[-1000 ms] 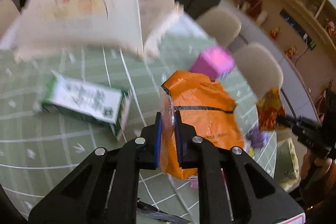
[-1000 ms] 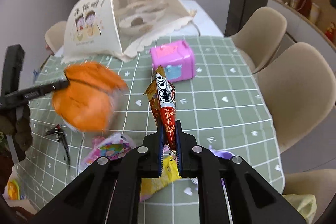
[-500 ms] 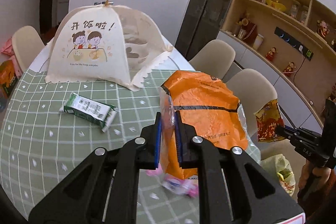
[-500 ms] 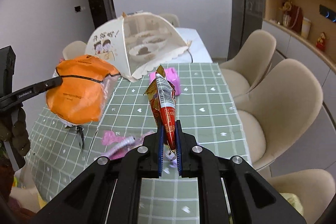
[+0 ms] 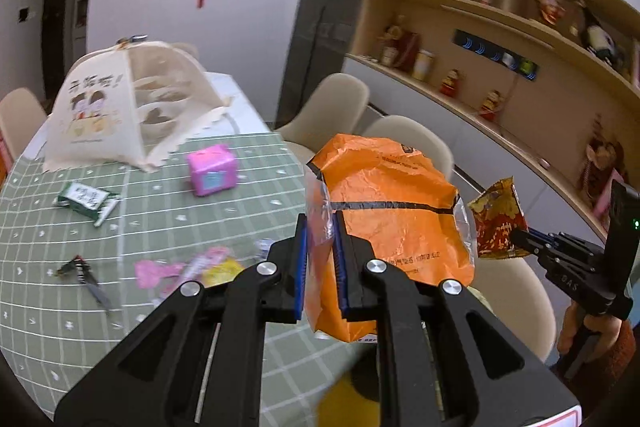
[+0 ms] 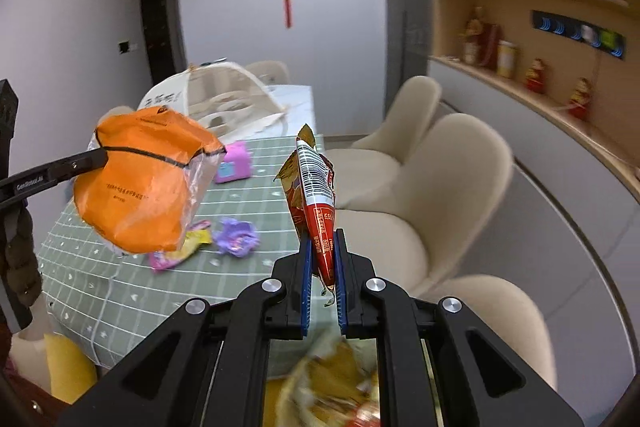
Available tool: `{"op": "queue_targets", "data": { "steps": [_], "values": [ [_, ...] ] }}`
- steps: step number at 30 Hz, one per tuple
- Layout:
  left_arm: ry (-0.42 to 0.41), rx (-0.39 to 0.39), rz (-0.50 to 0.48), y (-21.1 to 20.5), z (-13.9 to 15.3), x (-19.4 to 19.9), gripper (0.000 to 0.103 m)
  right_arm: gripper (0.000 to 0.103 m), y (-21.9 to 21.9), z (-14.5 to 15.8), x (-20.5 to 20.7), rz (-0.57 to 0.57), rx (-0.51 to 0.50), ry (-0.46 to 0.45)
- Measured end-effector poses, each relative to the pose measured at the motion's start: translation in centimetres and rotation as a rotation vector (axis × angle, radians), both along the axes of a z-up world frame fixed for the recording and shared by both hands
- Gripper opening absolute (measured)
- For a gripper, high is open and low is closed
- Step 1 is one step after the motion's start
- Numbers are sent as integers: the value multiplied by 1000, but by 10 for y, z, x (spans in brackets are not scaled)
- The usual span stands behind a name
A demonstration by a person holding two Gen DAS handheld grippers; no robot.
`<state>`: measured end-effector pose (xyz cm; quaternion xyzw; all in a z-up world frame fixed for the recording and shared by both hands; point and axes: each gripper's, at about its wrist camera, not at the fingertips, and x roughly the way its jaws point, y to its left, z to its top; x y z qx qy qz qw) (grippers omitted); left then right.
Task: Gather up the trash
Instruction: 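Carry the orange bag with left tool to the trash bag while right tool carries red packet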
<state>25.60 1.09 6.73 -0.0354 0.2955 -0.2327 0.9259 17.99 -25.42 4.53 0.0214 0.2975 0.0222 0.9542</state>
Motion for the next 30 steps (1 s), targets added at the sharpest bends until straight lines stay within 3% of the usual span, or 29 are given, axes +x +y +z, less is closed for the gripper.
{"op": "queue_targets", "data": {
  "steps": [7, 12, 16, 21, 30],
  "values": [
    [23, 31, -119, -72, -10, -25, 12, 11, -57, 0, -52, -112, 14, -42],
    [117, 6, -221, -107, -42, -25, 12, 11, -75, -5, -74, -171, 33, -38],
    [191, 31, -270, -134, -72, -22, 12, 11, -86, -10, -92, -211, 34, -29],
    [250, 73, -312, -168, -100, -16, 12, 11, -90, -17, -102, -233, 33, -7],
    [280, 129, -356, -207, -132, -14, 12, 11, -89, -33, -99, -229, 35, 38]
  ]
}}
